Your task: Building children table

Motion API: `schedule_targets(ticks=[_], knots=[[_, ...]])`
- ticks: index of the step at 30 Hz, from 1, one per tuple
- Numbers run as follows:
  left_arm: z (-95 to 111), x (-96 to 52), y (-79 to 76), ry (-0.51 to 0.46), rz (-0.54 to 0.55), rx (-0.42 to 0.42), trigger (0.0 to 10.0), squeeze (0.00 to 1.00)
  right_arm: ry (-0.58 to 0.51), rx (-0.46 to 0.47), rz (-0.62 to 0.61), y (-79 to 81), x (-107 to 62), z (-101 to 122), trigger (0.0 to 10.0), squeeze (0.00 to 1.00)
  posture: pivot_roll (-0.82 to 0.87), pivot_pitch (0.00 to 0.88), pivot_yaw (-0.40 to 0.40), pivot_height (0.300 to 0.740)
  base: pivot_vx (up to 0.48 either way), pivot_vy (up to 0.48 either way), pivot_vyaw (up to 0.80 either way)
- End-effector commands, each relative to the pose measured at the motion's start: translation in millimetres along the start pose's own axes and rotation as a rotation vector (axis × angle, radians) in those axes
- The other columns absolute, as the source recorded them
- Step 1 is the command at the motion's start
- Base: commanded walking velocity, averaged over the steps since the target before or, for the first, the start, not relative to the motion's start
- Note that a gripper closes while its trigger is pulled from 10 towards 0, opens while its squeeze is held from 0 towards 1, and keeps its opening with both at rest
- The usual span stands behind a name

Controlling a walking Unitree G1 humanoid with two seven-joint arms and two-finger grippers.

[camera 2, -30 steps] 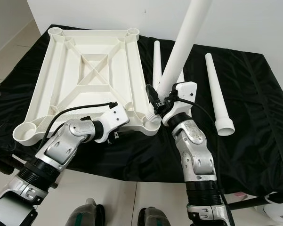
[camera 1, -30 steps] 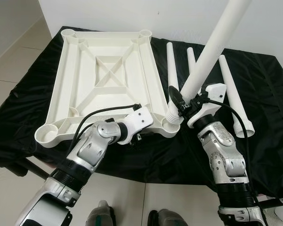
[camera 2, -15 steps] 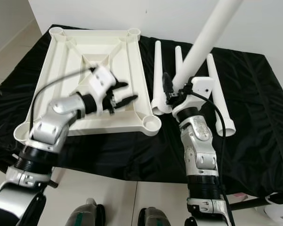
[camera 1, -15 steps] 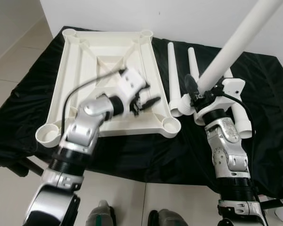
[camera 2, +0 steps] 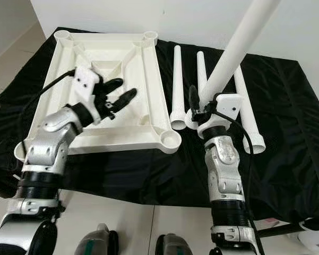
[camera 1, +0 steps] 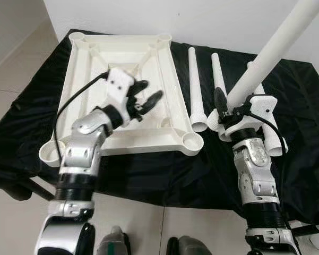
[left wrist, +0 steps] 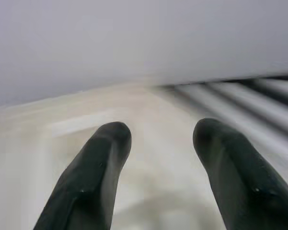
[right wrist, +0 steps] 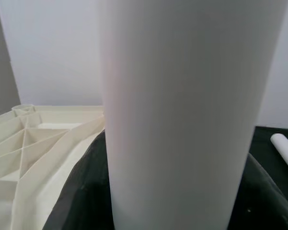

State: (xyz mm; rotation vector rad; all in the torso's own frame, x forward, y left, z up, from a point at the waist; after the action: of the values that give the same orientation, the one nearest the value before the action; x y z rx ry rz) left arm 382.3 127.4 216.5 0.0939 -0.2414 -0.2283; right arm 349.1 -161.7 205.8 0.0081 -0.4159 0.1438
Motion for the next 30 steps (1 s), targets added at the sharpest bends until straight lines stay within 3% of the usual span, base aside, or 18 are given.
schedule_targets(ticks=[1, 4, 14, 19, 21, 26, 30], knots=[[-6, -14.0, 20.8, -0.011, 0.157, 0.011, 10.0, 0.00, -0.003, -0.026, -0.034, -5.1, -4.8, -3, 10.0, 0.00, 0.05, 0.000, -0.031, 0.740, 0.000, 0.000, 0.00], [-5, -17.0, 25.4, -0.029, 0.199, -0.039, 10.0, 0.00, -0.008, -0.032, -0.047, -5.0, -2.9, -4, 10.0, 0.00, 0.06, 0.000, -0.039, 0.740, 0.000, 0.000, 0.00], [-1, -12.2, 23.6, -0.050, 0.187, -0.040, 10.0, 0.00, -0.018, -0.054, -0.057, -4.8, 3.2, -6, 10.0, 0.00, 0.06, 0.000, -0.048, 0.740, 0.000, 0.000, 0.00], [3, -11.4, 14.3, -0.074, 0.147, -0.053, 10.0, 0.00, -0.019, -0.070, -0.058, -5.3, 2.6, -5, 10.0, 0.00, 0.05, 0.002, -0.053, 0.740, 0.000, 0.000, 0.00], [4, -12.1, 0.3, -0.085, 0.104, -0.048, 10.0, 0.00, -0.008, -0.084, -0.050, -4.5, 1.3, -6, 10.0, 0.00, 0.04, 0.009, -0.048, 0.740, 0.000, 0.000, 0.00], [0, -13.2, -3.9, -0.080, 0.115, -0.089, 10.0, 0.00, 0.008, -0.110, -0.061, -5.2, 0.5, -10, 10.0, 0.00, 0.03, 0.007, -0.039, 0.740, 0.000, 0.000, 0.00], [5, -12.9, -4.8, -0.100, 0.129, -0.075, 10.0, 0.00, 0.024, -0.113, -0.070, -4.3, 1.5, -13, 10.0, 0.00, 0.04, 0.000, -0.040, 0.740, 0.000, 0.000, -0.17]])
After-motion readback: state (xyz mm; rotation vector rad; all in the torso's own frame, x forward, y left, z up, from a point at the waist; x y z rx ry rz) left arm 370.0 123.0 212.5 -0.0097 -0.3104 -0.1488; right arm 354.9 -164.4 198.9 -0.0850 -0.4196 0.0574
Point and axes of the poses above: a point about 5 cm out from each wrist's last joint towards the gripper, its own x axis pointing out of the wrist towards the gripper, its own z axis along the axis of the wrist's last joint, y = z × x, the point moved 5 cm from there along x, pointing out of the wrist towards the gripper, and after that the axes turned 1 degree about -x, right-handed, at the moved point
